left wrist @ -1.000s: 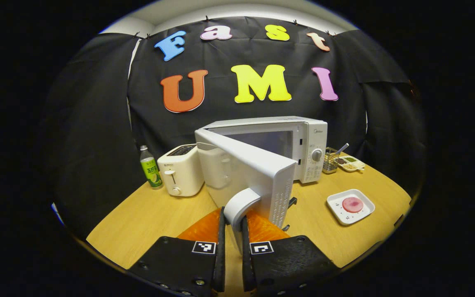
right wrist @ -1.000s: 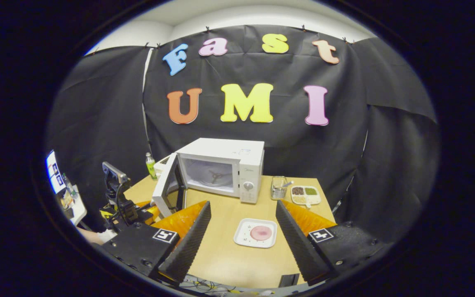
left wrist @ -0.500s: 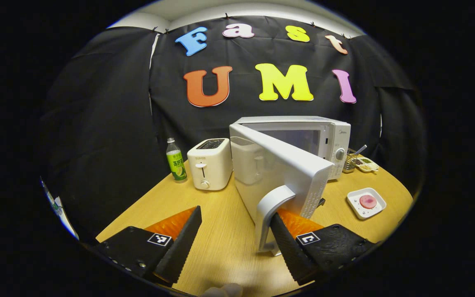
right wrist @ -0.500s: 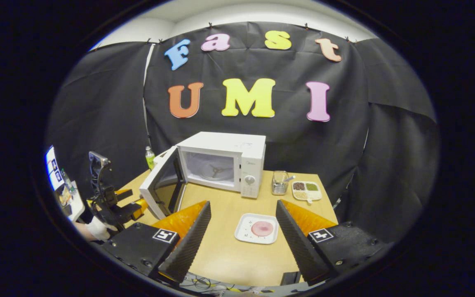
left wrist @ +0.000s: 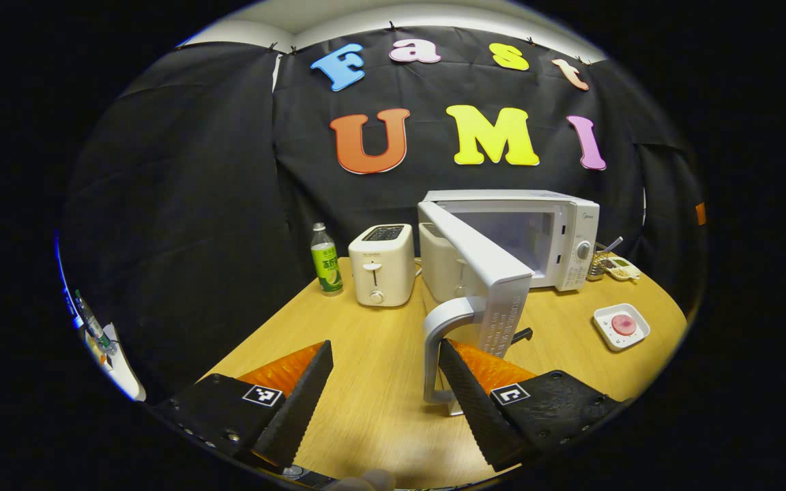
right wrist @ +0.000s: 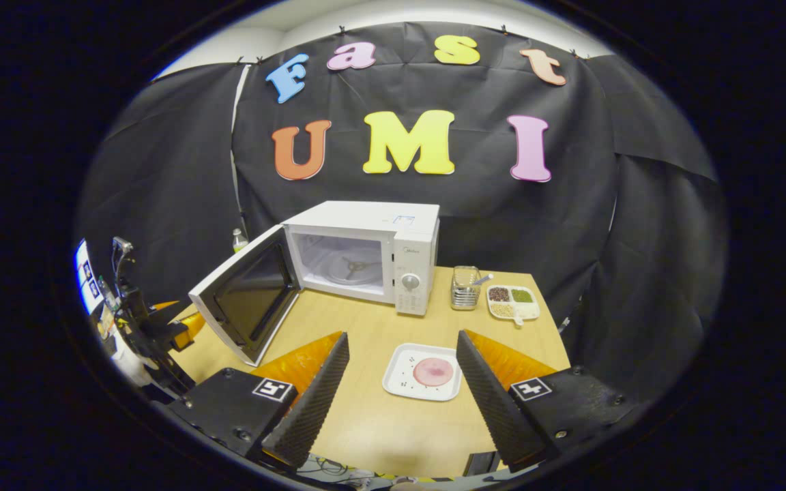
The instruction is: Open the microwave oven with the left hand, put the food in, and close the microwave oven.
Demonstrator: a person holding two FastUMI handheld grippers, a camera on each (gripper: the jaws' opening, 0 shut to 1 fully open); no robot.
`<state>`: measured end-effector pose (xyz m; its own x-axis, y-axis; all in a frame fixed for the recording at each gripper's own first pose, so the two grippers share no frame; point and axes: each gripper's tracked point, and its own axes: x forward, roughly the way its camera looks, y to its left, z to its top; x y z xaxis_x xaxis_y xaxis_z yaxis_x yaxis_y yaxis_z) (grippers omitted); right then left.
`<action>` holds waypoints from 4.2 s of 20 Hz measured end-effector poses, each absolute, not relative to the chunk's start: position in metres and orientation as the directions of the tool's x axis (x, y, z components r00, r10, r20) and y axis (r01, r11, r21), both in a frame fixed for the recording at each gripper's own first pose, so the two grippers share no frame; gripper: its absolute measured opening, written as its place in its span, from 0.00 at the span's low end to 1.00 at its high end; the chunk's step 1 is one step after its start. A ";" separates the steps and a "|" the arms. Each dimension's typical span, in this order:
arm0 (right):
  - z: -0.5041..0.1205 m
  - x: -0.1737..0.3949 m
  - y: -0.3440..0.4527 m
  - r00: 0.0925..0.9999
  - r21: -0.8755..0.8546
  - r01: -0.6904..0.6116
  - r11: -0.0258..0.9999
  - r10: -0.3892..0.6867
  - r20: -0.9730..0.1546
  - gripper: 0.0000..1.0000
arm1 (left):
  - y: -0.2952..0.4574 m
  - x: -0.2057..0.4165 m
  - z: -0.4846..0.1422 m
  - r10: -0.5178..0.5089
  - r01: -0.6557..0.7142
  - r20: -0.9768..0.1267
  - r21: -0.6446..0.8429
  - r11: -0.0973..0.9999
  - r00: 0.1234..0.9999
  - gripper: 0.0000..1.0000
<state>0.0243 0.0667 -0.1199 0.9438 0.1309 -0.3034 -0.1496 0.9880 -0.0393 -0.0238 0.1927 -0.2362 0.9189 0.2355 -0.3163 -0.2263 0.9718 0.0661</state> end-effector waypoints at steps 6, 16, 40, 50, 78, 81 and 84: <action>-0.182 0.060 0.053 0.893 0.010 -0.179 0.984 0.166 -0.419 1.00 | 0.218 -0.050 -0.219 0.315 -0.300 -0.295 0.094 0.949 0.902 0.95; -0.339 0.128 -0.027 0.677 0.119 -0.106 0.987 0.159 -0.718 0.73 | 0.146 -0.070 -0.183 0.325 -0.301 -0.300 0.125 0.945 0.897 0.95; -0.347 0.142 0.020 0.576 0.454 0.034 0.890 0.354 -0.737 0.03 | 0.140 -0.056 -0.166 0.300 -0.301 -0.321 0.050 0.952 0.898 0.95; -0.286 0.158 0.138 0.713 0.664 0.061 0.746 0.433 -0.552 0.04 | 0.151 -0.042 -0.153 0.155 -0.152 -0.310 0.034 0.988 0.938 0.95; -0.253 0.402 0.274 0.917 0.831 0.389 0.398 -0.075 -0.393 0.04 | 0.152 -0.022 -0.128 0.154 -0.140 -0.298 0.067 0.988 0.942 0.95; -0.259 0.419 0.274 0.908 0.828 0.409 0.383 -0.085 -0.410 0.05 | 0.153 -0.025 -0.130 0.162 -0.141 -0.303 0.089 0.986 0.939 0.95; -0.241 0.422 0.274 0.937 0.831 0.337 0.442 -0.070 -0.343 0.11 | 0.156 -0.028 -0.125 0.176 -0.154 -0.292 0.096 0.983 0.940 0.95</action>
